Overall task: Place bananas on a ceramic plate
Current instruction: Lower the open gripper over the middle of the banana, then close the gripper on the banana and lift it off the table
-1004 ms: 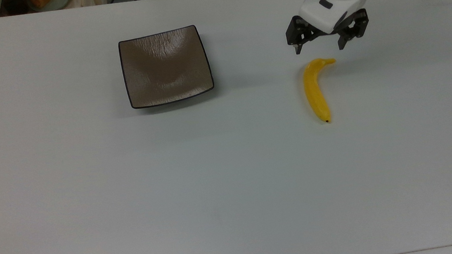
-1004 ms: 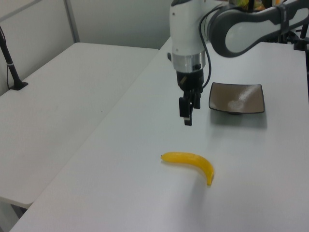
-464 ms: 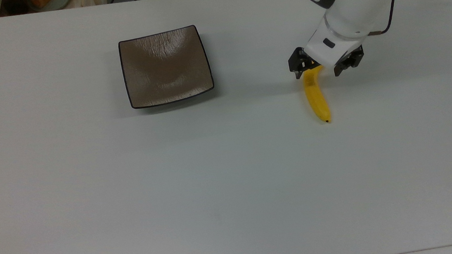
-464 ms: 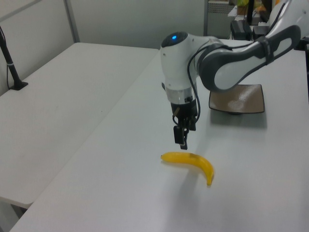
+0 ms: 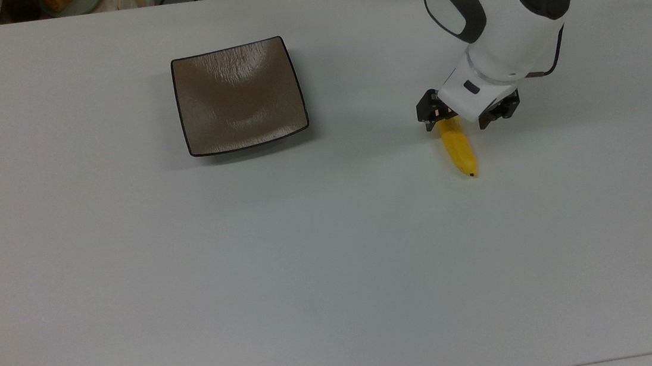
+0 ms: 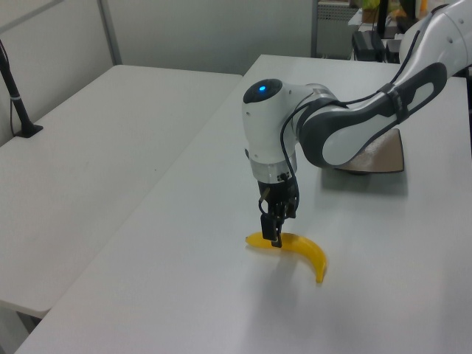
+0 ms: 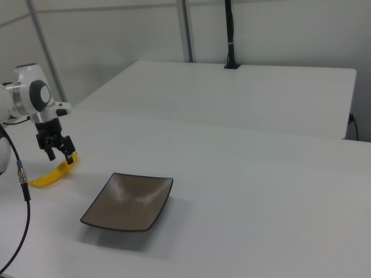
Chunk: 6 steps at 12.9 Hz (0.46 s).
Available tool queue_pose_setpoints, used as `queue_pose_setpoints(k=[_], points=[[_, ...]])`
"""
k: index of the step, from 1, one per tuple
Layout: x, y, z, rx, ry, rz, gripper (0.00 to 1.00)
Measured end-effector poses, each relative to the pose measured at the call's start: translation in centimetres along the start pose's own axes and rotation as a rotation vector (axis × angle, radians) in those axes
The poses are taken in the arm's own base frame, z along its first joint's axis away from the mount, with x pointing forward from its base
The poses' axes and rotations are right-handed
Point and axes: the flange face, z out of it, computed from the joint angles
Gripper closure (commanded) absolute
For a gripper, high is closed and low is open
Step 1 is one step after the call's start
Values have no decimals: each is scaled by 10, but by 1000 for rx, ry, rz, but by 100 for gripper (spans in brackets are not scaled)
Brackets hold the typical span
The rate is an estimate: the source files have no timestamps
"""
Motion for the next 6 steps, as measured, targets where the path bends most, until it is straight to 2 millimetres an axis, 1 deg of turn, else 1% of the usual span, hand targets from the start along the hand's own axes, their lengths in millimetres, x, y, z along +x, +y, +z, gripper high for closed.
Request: queue_pose_setpoints(k=[2, 3, 4, 6], points=[[1, 1, 14, -14, -7, -3, 0], [2, 1, 19, -15, -6, -5, 6], [2, 0, 23, -15, -1, -8, 15], [1, 0, 27, -18, -4, -9, 26]])
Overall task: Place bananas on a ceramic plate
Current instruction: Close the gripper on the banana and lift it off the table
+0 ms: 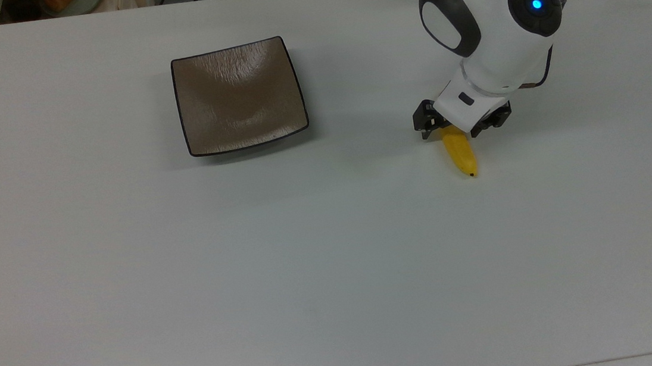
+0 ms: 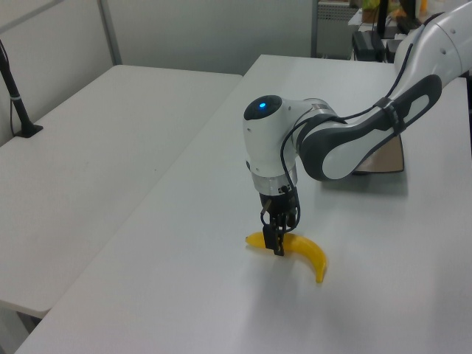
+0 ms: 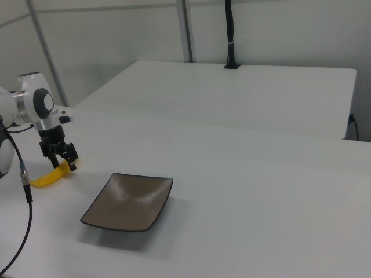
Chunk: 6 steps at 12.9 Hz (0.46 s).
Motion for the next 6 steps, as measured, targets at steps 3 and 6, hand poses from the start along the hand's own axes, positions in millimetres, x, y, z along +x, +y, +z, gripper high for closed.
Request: queue_pose_setpoints(k=[3, 6], points=[[0, -1, 2, 5, 5, 0, 59], [1, -1, 1, 11, 14, 0, 100]])
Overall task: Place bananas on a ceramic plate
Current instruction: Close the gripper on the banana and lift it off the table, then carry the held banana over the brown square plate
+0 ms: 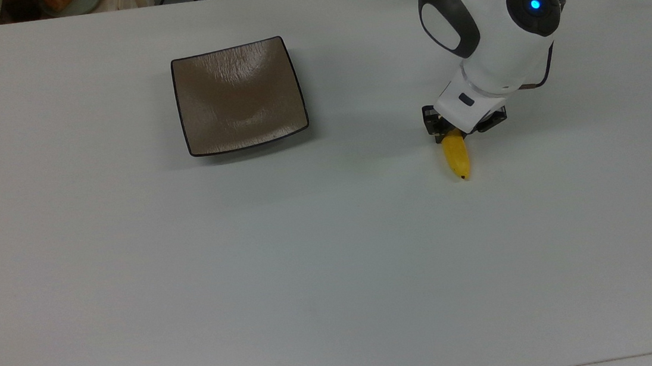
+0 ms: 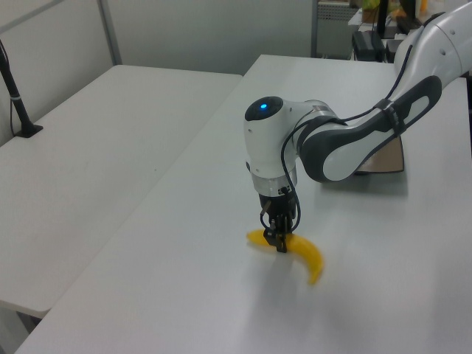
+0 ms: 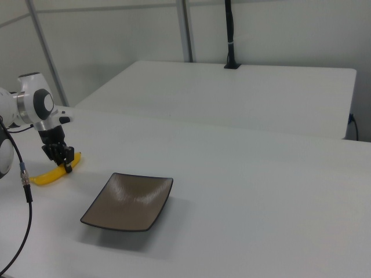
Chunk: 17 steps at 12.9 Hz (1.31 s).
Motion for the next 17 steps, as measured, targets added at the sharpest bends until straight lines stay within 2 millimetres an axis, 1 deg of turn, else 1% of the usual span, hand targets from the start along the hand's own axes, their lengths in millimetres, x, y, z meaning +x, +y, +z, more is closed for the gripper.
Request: queue_pose_setpoints(k=[4, 5, 6, 7, 8, 10, 12, 13, 15, 17], points=[[0, -1, -1, 1, 2, 0, 100], [-1, -1, -5, 3, 7, -2, 100], [-1, -2, -12, 7, 17, -2, 100], [-2, -1, -24, 12, 33, -1, 100], [-3, 1, -41, 19, 55, 1, 100], [-10, 8, -82, 33, 92, 10, 100], [-18, 26, -122, 52, 89, 28, 100], [-23, 39, -143, 61, 79, 27, 100], [-32, 73, -185, 73, 70, 28, 100], [-39, 112, -216, 56, 74, 50, 100]])
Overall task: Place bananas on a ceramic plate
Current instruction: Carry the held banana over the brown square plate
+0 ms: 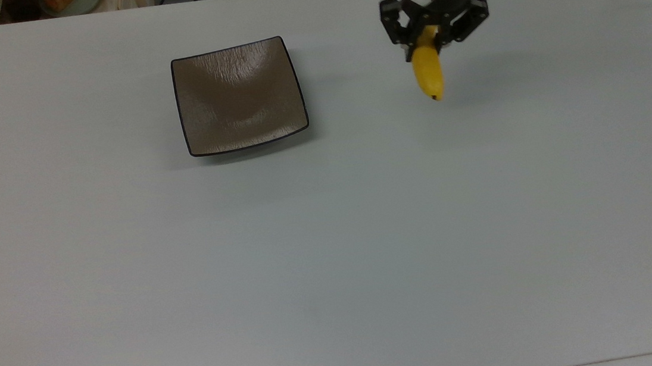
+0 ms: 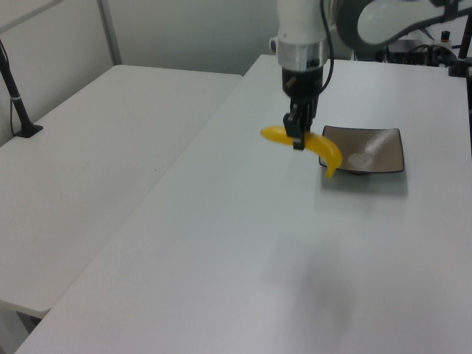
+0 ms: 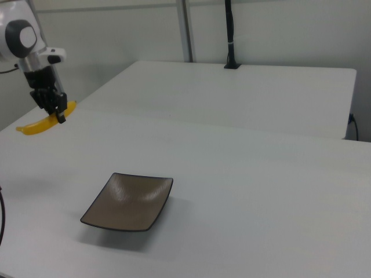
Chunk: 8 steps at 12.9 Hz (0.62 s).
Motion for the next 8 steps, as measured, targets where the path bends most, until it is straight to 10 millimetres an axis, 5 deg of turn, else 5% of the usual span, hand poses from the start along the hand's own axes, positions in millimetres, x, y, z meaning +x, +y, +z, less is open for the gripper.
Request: queue_pose_setpoints(k=[5, 8], points=[[-2, 109, -37, -13, -18, 73, 100], [-6, 170, -30, -26, -56, 106, 100]])
